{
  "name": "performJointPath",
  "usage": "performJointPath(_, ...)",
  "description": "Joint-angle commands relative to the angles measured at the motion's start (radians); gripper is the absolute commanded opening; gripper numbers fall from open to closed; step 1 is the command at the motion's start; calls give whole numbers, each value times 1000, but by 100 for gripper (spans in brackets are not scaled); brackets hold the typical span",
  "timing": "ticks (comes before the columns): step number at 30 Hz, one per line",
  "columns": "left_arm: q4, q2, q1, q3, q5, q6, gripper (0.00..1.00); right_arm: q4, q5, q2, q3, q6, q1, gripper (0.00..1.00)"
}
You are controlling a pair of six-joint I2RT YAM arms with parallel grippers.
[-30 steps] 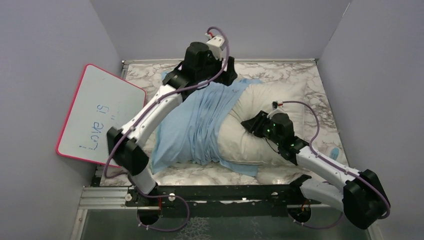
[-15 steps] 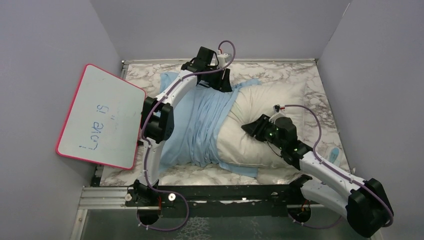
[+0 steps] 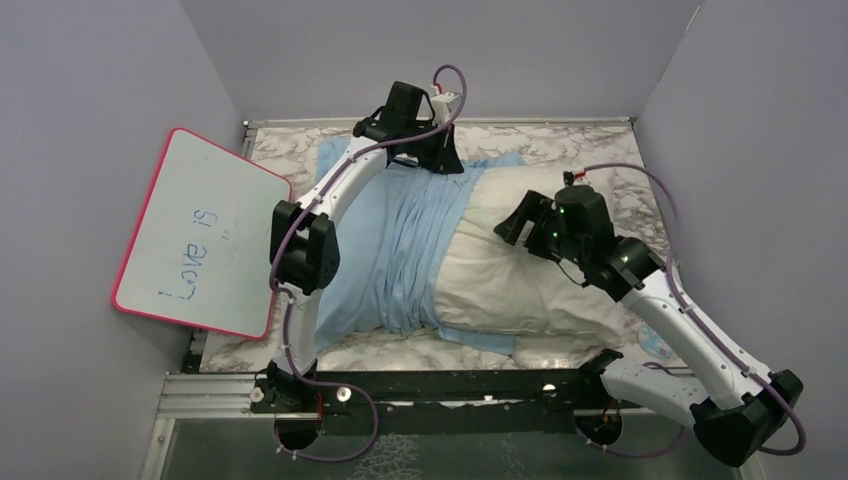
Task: Remove the pillowcase from the pillow
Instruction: Remove the pillow from the pillowcase.
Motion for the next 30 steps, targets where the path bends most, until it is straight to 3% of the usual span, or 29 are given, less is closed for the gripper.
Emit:
performJointPath(1, 105, -159, -6, -36, 49, -53, 0, -238, 336, 74, 245, -101, 2, 90)
performJointPath(3, 124, -191, -7, -60, 49, -56, 0, -256, 482, 122, 341, -115, 3, 99)
performJointPath(6, 157, -248, -6, -101, 7, -65, 0, -262, 639, 202, 474, -157, 1, 100)
performJointPath(9, 204, -306, -6, -141, -40, -88, 0, -316, 685, 295, 630, -135, -38, 100)
performJointPath(14, 331, -419, -6, -255, -34, -103, 0, -304, 435, 376, 676, -137, -151, 100)
performJointPath(21, 479, -535, -7, -466, 15, -172, 0, -257, 150, 399, 433, -3, -154, 99)
performJointPath(30, 438, -588, -7, -501, -85, -138, 0, -259, 249, 360, 405, -27, -157, 21)
